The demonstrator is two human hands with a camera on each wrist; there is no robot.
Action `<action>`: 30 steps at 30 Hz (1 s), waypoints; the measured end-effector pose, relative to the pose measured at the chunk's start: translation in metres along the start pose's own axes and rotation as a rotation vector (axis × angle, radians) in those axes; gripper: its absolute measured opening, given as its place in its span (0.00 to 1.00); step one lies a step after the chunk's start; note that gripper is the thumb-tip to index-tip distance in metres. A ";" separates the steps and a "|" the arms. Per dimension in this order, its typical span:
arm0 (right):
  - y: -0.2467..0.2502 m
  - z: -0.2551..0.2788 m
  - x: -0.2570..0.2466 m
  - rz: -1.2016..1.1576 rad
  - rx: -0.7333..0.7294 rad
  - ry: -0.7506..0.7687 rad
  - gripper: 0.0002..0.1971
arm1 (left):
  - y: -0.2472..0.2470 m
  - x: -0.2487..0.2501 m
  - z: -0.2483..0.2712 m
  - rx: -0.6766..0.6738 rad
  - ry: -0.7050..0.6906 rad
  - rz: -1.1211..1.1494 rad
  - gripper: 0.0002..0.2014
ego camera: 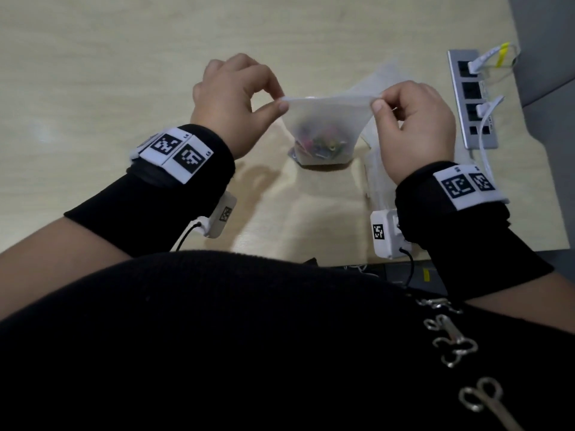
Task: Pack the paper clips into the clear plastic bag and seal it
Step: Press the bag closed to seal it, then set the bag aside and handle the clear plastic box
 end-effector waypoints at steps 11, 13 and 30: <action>-0.014 -0.022 -0.028 -0.476 0.022 -0.177 0.03 | 0.000 0.007 -0.012 0.086 0.146 0.450 0.01; -0.014 -0.032 -0.029 -0.494 -0.005 -0.233 0.07 | 0.001 0.003 -0.022 0.120 0.246 0.469 0.11; -0.049 -0.068 0.034 0.615 -0.891 -0.296 0.22 | -0.080 -0.020 0.005 -0.482 0.010 -0.656 0.40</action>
Point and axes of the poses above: each hand's wrist, its own z-axis away from the middle knuckle, its own y-axis out of the back of the hand, x = y × z, the point moved 1 cm from there along -z, towards the middle knuckle, and after that the axes turned 9 degrees about y, right-handed, at the moved point
